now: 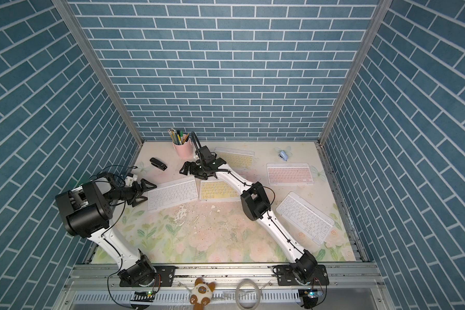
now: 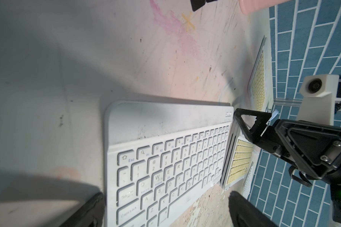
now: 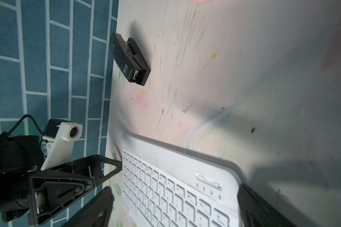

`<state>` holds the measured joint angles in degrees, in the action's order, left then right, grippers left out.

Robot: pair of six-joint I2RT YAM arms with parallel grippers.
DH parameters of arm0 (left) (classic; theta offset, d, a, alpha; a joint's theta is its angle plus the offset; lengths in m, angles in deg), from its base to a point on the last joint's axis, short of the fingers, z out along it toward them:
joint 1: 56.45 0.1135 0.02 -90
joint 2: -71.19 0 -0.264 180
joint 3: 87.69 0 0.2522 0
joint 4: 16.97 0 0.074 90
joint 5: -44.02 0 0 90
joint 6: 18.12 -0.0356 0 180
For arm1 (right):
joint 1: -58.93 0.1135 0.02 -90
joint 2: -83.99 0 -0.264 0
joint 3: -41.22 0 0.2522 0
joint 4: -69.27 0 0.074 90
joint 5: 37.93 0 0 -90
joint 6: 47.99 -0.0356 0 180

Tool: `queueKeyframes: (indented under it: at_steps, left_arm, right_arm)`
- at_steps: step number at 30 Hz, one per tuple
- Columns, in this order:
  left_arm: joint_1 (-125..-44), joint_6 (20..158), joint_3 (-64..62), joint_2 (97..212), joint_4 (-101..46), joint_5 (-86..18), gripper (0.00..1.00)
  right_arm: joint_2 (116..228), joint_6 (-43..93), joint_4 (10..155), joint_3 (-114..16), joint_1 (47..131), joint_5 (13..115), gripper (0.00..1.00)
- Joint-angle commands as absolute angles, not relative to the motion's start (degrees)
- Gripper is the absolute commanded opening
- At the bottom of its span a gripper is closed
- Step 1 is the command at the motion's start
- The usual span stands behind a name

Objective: Stack the numeric keypads
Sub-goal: Pick up the numeric keypad from the center of the board.

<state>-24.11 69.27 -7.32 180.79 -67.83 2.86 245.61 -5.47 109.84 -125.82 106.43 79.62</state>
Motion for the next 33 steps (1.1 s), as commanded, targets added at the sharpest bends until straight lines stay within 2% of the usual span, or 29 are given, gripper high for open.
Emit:
queueKeyframes:
  at_steps: [1, 5, 15, 33]
  left_arm:
    - [-24.98, 68.46, -9.42, 183.78, -71.25, -3.47, 1.0]
    - [-24.98, 68.45, -9.24, 183.86, -71.37, -3.38, 1.0]
    - [-24.9, 68.12, -9.24, 183.79, -72.58, -4.62, 0.99]
    - [-24.7, 67.25, -8.98, 182.64, -73.77, -6.45, 1.0]
  right_arm:
    - [248.29, -3.46, 112.13, -128.33, 106.91, 77.39, 0.99]
    - [249.28, -2.94, 113.19, -130.13, 107.33, 76.86, 0.99]
    - [247.03, 3.94, 117.94, -130.35, 108.65, 67.93, 0.99]
    - [246.06, 2.29, 118.06, -130.23, 110.71, 68.87, 0.99]
